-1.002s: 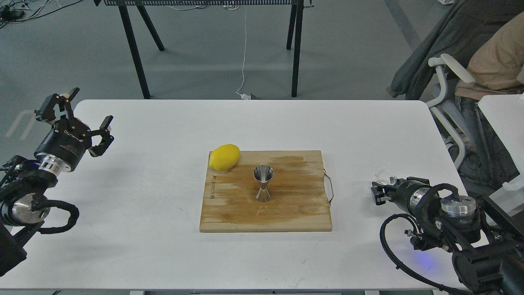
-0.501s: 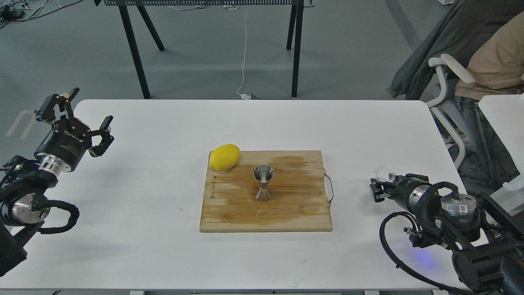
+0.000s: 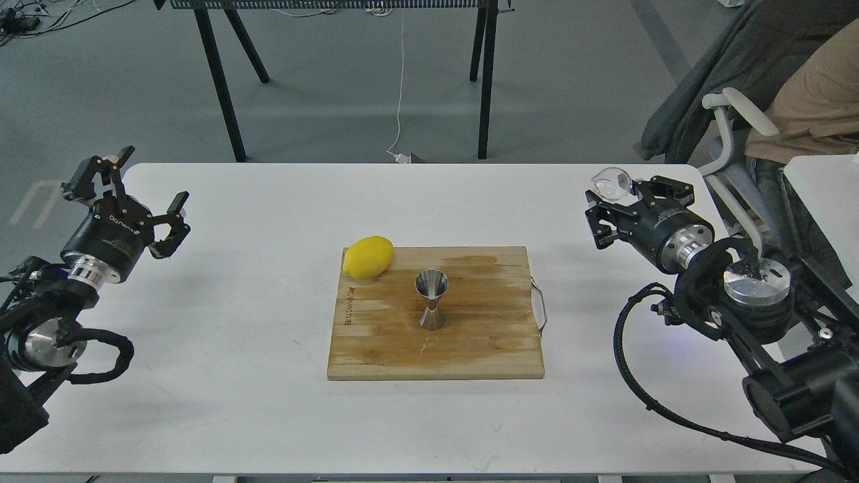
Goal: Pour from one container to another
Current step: 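Lift the glass cup with the right gripper and move it above the jigger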
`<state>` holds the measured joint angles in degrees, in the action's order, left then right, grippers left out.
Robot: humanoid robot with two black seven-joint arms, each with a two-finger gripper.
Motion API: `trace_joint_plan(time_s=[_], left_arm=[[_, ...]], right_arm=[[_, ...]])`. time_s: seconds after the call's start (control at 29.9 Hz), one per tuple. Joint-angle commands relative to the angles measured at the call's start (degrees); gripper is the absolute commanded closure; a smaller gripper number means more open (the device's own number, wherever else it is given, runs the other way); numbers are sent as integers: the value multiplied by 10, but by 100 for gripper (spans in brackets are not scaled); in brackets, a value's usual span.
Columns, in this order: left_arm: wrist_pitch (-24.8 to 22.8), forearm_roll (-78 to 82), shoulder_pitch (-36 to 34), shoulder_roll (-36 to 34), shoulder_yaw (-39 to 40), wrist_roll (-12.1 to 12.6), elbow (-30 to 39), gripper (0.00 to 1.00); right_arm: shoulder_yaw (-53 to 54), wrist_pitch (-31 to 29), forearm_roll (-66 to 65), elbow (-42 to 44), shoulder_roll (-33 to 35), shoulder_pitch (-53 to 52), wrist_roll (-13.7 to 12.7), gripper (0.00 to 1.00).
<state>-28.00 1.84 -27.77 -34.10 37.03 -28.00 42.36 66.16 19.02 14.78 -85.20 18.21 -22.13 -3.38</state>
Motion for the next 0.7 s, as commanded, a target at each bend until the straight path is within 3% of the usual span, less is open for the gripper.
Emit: trace_joint_plan(time_s=[0.0,0.27,0.67], left_arm=[[0,0,0,0,0,0,0,1],[0,0,0,4,0,0,0,1],[0,2,0,10,0,0,-5,1]], right_arm=[[-38,-24,-67,-29,-13,-21,-14,59],[-176,-49,-232,-35,-17,-61,-14,59],[-255,-49,-437,-40,-15,-62,-13,60]])
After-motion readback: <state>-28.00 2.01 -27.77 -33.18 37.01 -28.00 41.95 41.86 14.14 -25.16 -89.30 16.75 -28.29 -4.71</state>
